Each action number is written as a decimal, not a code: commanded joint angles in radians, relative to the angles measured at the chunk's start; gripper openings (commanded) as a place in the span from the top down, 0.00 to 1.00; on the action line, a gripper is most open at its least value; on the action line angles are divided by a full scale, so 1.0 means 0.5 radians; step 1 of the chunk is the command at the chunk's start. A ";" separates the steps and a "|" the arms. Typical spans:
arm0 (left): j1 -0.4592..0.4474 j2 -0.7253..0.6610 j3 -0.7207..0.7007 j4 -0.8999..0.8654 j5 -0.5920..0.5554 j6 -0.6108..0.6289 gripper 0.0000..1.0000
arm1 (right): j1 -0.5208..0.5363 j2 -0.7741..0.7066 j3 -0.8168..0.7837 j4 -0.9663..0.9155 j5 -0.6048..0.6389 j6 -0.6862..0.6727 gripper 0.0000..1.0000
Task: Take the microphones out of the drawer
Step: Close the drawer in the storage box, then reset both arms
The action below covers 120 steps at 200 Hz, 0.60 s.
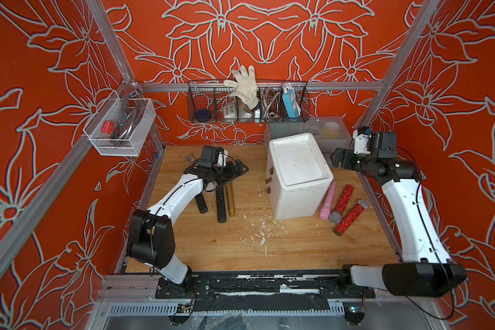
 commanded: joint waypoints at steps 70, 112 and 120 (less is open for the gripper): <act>0.411 -0.666 -0.952 0.272 -1.227 0.771 0.00 | -0.038 -0.346 -1.677 1.567 0.547 -0.216 0.01; 0.424 -0.789 -1.416 0.871 -1.222 0.965 0.00 | -0.032 -0.286 -2.058 2.268 0.388 -0.297 0.03; 0.423 -0.768 -1.440 0.940 -1.218 0.969 0.02 | -0.028 -0.258 -2.102 2.391 0.331 -0.315 0.03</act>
